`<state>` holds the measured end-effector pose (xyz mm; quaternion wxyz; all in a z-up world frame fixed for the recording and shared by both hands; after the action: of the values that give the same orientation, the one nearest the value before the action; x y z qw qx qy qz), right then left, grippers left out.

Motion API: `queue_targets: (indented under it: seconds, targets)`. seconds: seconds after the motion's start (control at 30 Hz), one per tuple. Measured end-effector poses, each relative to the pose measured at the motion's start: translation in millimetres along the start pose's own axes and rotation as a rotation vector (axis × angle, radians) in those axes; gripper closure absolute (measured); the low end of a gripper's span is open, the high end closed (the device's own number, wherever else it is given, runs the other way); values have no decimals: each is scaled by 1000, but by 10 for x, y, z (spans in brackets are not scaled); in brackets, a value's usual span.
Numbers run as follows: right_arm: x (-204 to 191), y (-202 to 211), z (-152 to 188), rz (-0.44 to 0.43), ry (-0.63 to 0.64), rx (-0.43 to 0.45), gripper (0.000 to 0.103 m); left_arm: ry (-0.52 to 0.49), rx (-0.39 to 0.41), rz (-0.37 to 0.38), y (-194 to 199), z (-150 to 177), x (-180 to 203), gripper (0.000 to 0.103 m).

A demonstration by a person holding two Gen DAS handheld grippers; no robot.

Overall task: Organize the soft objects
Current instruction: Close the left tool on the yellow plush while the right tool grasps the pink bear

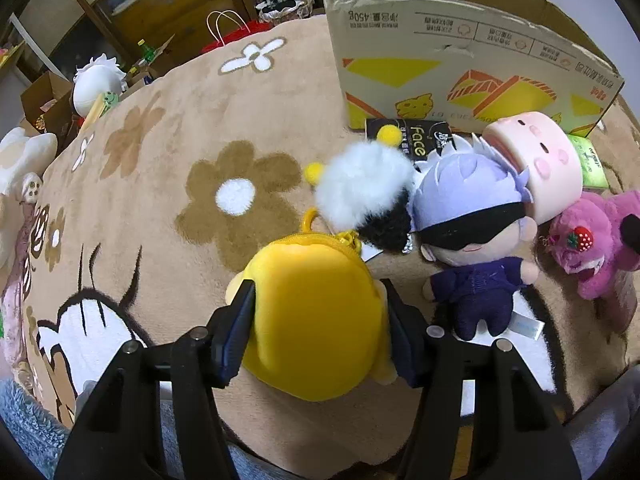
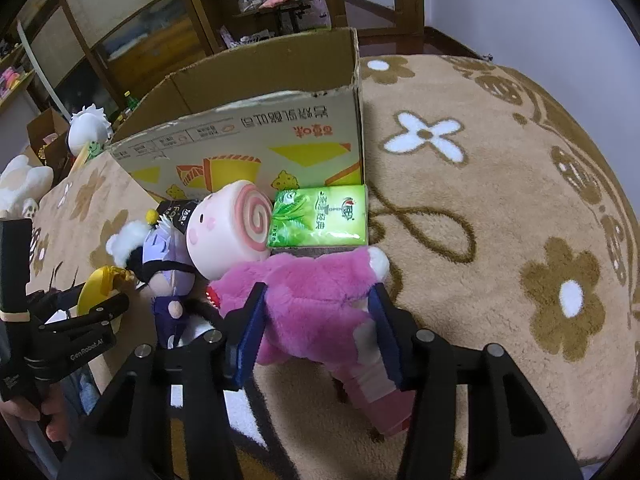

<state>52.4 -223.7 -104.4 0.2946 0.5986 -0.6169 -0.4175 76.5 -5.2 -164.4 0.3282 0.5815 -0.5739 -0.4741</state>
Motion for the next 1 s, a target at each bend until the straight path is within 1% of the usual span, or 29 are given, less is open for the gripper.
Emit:
queue_targets:
  seconds: [0.1,0.2,0.37,0.47,0.57,0.63,0.67,0.7,0.77,0.9,1.0]
  targets:
    - [-2,70,-12,0,2,27,51,-1,4,0,23,8,4,46]
    - [17,104,-18,-5,-9,34,52,11,14,15,67,4,-9,46]
    - [49,144,-34,-14,-23,48,52,28,84,59,261,-20,-25,46]
    - [59,193,-43,-23,-26,62,54,29,150,70,422,-32,-23,46]
    - [76,247,-55,-46,-43,71,62,49,227,100,599,-68,-49,46]
    - [91,296,-68,-75,-56,82,72,68,285,112,733,-96,-81,46]
    - [91,310,-71,-82,-58,84,74,75,311,112,796,-105,-96,46]
    - [92,321,-73,-86,-58,86,91,82,330,110,844,-108,-110,46]
    - [86,307,-67,-109,-64,73,90,93,348,115,899,-113,-140,46]
    - [43,247,-41,-117,-50,47,90,98,345,112,910,-126,-168,46]
    - [20,250,-43,-125,-41,51,90,90,351,100,911,-114,-168,46]
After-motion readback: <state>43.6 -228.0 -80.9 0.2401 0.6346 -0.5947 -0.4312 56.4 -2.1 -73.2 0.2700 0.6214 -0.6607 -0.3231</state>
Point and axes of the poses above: each gripper's, at about its wrist camera, not at the fingertips, and y roughly against the way its jaws point, x to its right, z to its underside, the point moved 3 cm from there along -y, roughly the way its jaws point
